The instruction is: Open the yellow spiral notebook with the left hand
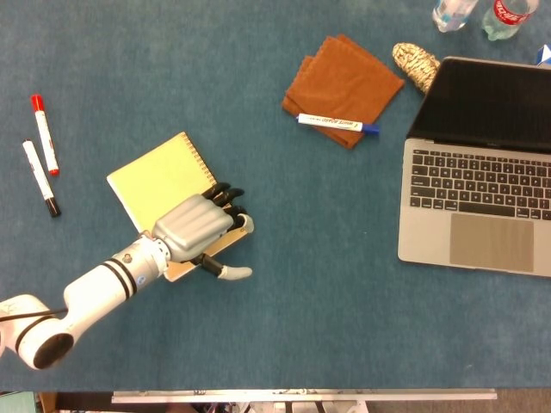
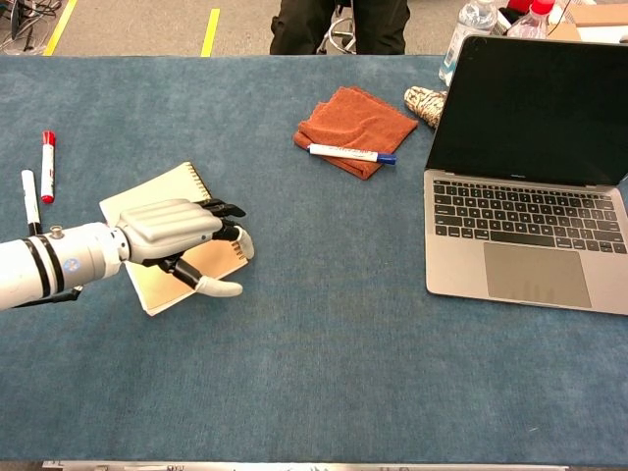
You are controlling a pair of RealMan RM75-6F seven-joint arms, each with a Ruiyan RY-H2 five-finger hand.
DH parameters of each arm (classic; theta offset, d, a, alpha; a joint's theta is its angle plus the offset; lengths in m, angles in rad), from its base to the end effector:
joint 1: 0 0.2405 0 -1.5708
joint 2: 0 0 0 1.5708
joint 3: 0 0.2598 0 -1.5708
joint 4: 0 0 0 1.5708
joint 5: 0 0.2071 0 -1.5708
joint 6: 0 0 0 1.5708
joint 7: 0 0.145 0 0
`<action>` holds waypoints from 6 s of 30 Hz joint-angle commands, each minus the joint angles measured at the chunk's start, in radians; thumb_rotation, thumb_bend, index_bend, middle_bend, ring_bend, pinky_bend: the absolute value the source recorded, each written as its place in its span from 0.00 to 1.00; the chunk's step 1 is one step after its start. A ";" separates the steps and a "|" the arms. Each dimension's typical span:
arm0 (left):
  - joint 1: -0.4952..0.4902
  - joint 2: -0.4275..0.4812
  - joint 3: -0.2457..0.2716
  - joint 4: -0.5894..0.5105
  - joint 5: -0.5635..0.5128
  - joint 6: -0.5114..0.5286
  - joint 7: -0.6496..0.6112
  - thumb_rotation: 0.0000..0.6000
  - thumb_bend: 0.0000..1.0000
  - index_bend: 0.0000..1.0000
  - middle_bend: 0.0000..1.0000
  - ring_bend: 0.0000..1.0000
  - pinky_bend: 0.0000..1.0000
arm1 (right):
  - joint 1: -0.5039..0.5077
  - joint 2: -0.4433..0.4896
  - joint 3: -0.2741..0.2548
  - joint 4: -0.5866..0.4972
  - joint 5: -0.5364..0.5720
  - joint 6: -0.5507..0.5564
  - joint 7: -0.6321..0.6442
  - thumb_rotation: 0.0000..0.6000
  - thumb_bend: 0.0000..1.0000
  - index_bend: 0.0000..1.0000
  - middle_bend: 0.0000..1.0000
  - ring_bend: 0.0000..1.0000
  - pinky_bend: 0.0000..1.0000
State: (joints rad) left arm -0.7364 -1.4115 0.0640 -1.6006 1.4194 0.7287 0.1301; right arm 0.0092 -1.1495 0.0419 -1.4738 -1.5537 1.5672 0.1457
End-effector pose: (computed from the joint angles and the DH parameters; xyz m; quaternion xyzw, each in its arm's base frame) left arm -0.1811 0.2655 -0.0344 -0.8640 -0.3702 -0.2497 0.2328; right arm -0.3381 -0.1566 0.1733 0.5729 -0.3873 0.4103 0.5945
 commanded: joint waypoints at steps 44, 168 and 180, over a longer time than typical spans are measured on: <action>0.236 -0.005 0.161 0.578 0.423 0.576 -0.399 1.00 0.14 0.20 0.15 0.00 0.00 | 0.020 0.005 -0.003 -0.043 -0.033 -0.007 -0.042 1.00 0.19 0.14 0.18 0.10 0.18; 0.133 0.071 0.060 0.198 0.388 0.480 -0.328 1.00 0.36 0.59 0.26 0.06 0.00 | -0.009 -0.004 0.000 -0.030 -0.042 0.056 -0.027 1.00 0.19 0.14 0.18 0.10 0.18; 0.059 -0.015 0.018 0.131 0.311 0.291 -0.181 1.00 0.36 0.45 0.22 0.06 0.00 | -0.027 -0.017 0.001 0.016 -0.027 0.071 0.020 1.00 0.19 0.14 0.18 0.10 0.18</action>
State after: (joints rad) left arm -0.6651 -1.4129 0.0882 -1.4607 1.7439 1.0405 -0.0666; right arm -0.0166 -1.1653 0.0426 -1.4592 -1.5816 1.6372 0.1643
